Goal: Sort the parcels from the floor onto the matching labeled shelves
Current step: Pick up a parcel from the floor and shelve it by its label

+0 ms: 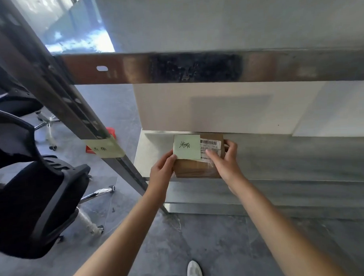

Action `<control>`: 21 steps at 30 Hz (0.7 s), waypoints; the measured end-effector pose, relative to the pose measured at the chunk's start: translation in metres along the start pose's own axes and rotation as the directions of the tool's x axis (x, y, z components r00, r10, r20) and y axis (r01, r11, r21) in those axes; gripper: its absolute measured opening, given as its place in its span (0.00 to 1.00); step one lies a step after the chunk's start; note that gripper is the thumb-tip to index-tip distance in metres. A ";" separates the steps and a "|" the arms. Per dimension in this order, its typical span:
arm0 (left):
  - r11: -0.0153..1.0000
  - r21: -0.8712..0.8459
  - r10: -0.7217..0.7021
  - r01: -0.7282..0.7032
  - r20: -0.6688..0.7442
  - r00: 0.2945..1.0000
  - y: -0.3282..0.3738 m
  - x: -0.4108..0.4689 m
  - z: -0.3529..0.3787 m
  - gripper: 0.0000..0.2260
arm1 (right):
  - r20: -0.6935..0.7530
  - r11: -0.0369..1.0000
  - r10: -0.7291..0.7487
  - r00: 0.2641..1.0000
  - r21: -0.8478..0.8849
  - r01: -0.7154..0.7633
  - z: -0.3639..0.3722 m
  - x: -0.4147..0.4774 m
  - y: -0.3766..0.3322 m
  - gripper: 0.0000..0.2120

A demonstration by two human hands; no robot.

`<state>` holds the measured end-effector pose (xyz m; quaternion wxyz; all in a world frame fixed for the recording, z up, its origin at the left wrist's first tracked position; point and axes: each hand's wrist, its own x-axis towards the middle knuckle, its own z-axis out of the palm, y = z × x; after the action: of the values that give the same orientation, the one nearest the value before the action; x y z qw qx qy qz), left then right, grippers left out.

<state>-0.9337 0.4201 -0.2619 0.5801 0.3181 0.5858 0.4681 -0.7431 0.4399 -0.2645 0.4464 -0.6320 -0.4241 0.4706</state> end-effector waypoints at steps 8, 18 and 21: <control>1.000 0.030 0.001 -0.001 -0.010 1.000 0.000 0.012 0.002 0.08 | 0.002 0.998 -0.001 1.000 -0.059 0.001 0.003 0.012 0.003 0.28; 0.997 0.061 0.041 -0.039 -0.040 0.998 -0.007 0.012 0.005 0.15 | -0.026 0.996 -0.043 0.999 -0.084 0.041 0.006 0.011 0.008 0.27; 0.999 0.039 0.012 -0.010 -0.044 0.999 -0.003 0.009 0.002 0.13 | -0.059 0.991 -0.068 0.996 -0.123 0.061 0.008 0.004 0.005 0.27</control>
<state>-0.9327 0.4278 -0.2677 0.5582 0.3218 0.6057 0.4668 -0.7498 0.4436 -0.2719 0.4354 -0.6584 -0.4579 0.4091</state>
